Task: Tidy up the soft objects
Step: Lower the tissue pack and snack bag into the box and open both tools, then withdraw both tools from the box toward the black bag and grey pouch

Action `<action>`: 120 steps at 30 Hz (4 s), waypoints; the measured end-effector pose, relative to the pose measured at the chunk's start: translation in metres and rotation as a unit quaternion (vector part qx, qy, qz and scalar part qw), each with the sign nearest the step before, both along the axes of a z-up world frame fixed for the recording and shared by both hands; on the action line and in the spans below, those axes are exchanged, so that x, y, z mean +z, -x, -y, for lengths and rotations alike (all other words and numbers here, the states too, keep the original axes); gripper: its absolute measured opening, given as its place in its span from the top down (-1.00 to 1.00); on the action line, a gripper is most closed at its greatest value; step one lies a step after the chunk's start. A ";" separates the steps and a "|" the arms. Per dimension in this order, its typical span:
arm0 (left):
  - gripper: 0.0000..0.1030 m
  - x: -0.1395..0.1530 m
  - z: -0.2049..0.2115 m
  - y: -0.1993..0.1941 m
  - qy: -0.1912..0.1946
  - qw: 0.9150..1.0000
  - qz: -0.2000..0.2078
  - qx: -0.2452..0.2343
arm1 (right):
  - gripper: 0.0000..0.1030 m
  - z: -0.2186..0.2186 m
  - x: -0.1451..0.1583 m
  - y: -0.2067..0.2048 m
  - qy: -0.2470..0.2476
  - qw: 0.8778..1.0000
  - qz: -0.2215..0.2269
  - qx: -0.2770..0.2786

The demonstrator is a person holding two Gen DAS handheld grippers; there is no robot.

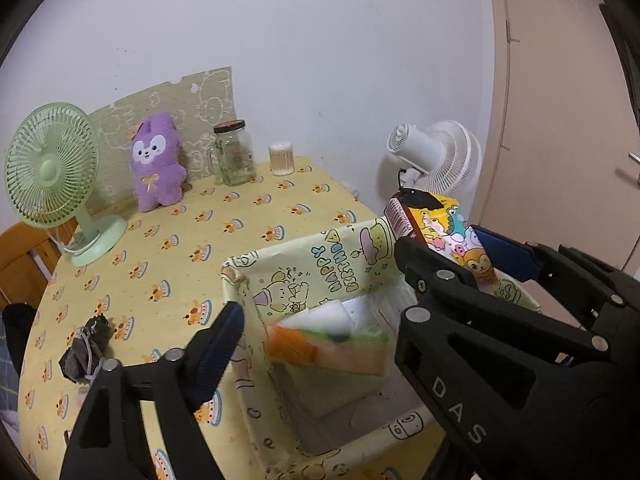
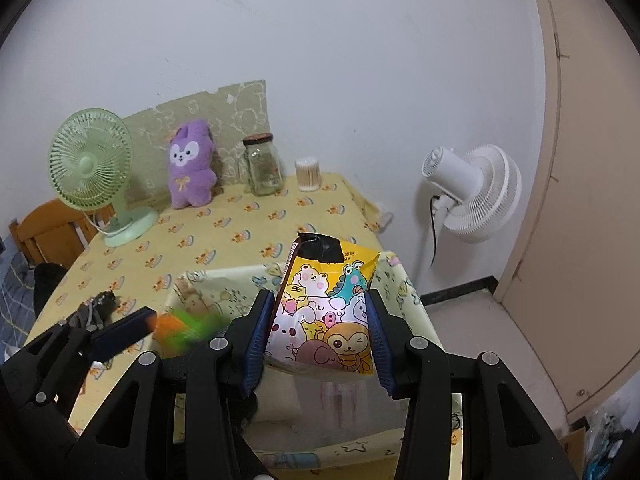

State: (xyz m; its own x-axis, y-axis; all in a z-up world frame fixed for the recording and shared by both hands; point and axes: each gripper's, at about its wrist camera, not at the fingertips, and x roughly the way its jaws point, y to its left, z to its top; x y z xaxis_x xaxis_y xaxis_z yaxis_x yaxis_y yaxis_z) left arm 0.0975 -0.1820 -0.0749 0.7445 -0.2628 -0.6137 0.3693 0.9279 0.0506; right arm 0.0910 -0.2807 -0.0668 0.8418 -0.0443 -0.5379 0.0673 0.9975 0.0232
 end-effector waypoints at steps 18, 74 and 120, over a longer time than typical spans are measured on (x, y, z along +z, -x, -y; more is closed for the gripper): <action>-0.87 -0.003 0.004 -0.012 -0.043 0.999 -0.004 -0.002 | -0.31 0.005 -0.010 -0.015 -0.016 1.000 0.011 0.015; -0.90 0.062 -0.139 0.049 0.015 0.995 0.070 0.066 | -0.88 -0.133 0.062 0.047 0.013 0.998 0.056 0.032; -0.67 -0.046 -0.257 -0.024 -0.007 0.981 -0.047 0.186 | -0.88 -0.255 -0.053 -0.047 -0.004 0.989 -0.032 0.144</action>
State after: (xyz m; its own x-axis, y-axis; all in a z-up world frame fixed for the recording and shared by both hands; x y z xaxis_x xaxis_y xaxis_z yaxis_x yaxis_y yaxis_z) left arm 0.1212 0.0750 -0.1210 0.7268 0.0247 -0.6864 0.0088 0.9989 0.0453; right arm 0.1378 -0.0261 -0.1196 0.7833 0.1963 -0.5898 -0.2174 0.9754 0.0358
